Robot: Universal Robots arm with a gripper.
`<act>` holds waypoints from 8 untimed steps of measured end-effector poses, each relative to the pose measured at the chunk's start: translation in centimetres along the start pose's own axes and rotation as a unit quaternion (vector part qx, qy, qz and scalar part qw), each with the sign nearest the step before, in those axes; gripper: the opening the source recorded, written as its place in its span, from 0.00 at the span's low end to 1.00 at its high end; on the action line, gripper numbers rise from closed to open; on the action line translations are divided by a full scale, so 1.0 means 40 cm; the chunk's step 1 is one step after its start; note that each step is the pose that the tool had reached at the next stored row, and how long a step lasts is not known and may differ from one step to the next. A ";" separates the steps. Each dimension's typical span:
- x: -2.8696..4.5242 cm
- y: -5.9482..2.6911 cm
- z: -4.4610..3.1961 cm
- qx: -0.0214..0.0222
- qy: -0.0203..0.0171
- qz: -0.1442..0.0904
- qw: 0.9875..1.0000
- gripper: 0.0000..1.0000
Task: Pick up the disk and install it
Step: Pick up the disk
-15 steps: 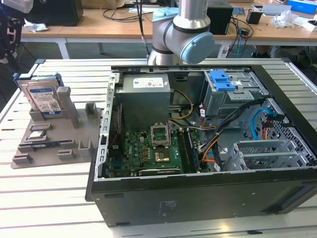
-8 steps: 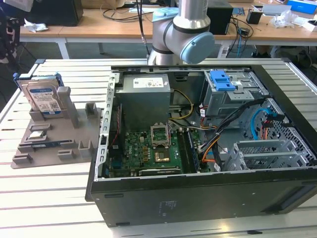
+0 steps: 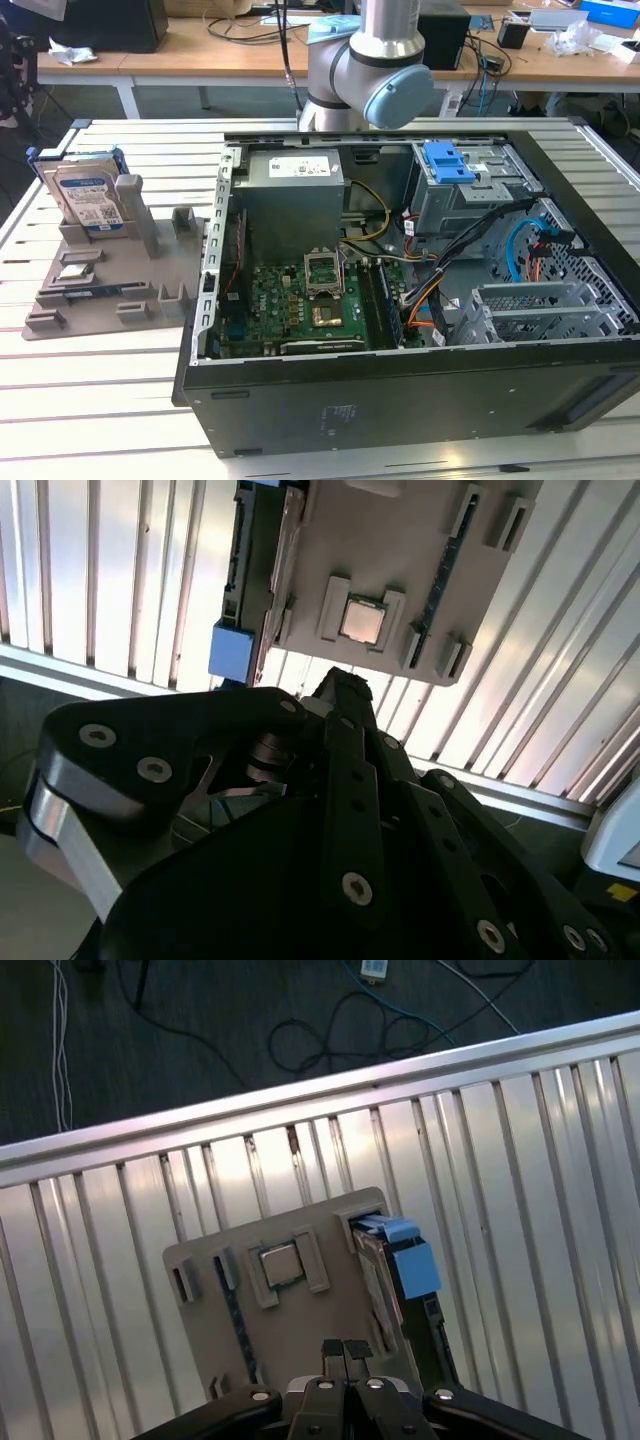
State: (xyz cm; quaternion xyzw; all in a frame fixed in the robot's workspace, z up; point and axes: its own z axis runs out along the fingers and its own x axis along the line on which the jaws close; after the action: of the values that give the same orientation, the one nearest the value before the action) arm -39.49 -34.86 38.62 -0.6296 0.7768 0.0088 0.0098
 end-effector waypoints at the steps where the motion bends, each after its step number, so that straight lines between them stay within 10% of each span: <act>1: 0.000 0.000 0.000 0.000 0.000 -0.004 1.000 0.11; 8: 0.000 0.000 0.000 -0.001 0.000 -0.039 0.999 0.11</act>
State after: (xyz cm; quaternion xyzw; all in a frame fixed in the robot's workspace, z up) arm -39.49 -34.86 38.62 -0.6593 0.7518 0.0092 0.0094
